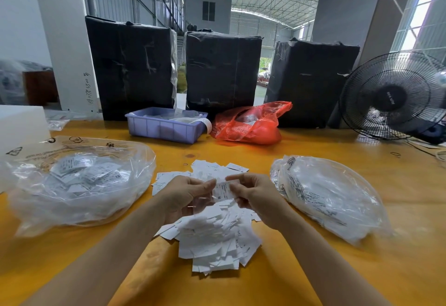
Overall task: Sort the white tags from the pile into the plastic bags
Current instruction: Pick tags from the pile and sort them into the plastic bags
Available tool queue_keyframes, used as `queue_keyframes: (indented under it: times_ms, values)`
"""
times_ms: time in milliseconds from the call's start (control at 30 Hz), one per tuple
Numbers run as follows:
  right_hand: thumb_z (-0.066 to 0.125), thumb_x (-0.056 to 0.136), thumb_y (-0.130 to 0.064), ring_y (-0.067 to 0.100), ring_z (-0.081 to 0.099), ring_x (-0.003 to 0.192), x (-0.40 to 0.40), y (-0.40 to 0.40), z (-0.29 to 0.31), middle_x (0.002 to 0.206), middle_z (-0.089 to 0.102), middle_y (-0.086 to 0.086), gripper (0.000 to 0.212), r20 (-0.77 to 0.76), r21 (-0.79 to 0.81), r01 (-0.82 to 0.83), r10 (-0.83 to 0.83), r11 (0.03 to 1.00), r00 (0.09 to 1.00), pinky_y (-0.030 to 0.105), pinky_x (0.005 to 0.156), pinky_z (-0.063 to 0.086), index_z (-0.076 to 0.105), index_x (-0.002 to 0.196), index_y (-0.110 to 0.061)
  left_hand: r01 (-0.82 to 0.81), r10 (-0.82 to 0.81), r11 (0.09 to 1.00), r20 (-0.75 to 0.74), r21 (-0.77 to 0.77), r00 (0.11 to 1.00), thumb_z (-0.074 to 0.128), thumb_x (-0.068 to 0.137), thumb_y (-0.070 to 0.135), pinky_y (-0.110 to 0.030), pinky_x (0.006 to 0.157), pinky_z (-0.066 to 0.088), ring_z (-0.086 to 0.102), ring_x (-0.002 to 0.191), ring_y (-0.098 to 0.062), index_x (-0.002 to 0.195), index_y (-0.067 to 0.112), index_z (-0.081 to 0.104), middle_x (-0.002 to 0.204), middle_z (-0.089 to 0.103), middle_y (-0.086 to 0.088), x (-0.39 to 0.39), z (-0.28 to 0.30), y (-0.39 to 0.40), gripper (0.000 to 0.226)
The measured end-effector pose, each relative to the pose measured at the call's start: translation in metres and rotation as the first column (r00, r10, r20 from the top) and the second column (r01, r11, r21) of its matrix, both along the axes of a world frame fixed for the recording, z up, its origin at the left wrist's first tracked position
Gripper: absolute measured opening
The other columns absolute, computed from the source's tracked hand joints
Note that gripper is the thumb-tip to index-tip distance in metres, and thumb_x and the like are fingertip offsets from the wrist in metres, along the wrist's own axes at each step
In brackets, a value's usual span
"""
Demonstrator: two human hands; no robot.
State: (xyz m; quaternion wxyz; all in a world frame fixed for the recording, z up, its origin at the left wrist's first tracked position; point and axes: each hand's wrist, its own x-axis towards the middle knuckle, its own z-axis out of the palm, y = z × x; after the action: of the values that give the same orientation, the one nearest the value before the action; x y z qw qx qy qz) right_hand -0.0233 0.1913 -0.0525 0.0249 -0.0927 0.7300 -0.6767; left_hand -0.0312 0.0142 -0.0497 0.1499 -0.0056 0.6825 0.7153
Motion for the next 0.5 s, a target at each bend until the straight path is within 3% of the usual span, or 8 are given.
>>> queue_keyframes:
  times_ms: [233,333,500]
  values:
    - [0.066,0.084,0.001,0.011,0.049,0.049,-0.0024,0.0070,-0.0017,0.063,0.060,0.002,0.014,0.011,-0.058,0.010,-0.009,0.998,1.000,0.022,0.052,0.045,0.066,0.097,0.003,0.134,-0.134,0.991,0.011,-0.022,0.991,0.066,0.080,0.008,-0.016,0.046,0.049,0.063,0.055,-0.013,0.091,-0.011,0.068,0.073,0.069,-0.016,0.0021,-0.0027,0.0007,0.021]
    - [0.068,0.082,0.000,0.009,0.050,0.047,-0.0039,0.0088,-0.0019,0.062,0.063,0.001,0.011,0.012,-0.032,-0.001,0.002,0.999,1.000,0.020,0.051,0.045,0.068,0.093,0.000,0.102,-0.102,0.994,-0.001,0.046,0.995,0.063,0.082,-0.002,-0.017,0.049,0.052,0.064,0.053,-0.013,0.085,-0.010,0.068,0.067,0.067,-0.015,-0.0003,-0.0043,0.0009,0.010]
    - [0.067,0.083,0.000,0.010,0.049,0.048,-0.0045,0.0112,-0.0020,0.068,0.064,0.006,0.010,0.027,-0.067,-0.016,0.017,0.998,0.999,0.020,0.052,0.046,0.069,0.092,0.000,0.061,-0.063,0.995,0.024,0.079,0.998,0.064,0.080,-0.002,-0.022,0.054,0.057,0.069,0.060,-0.019,0.085,-0.011,0.069,0.077,0.070,-0.021,-0.0026,-0.0048,-0.0022,0.012]
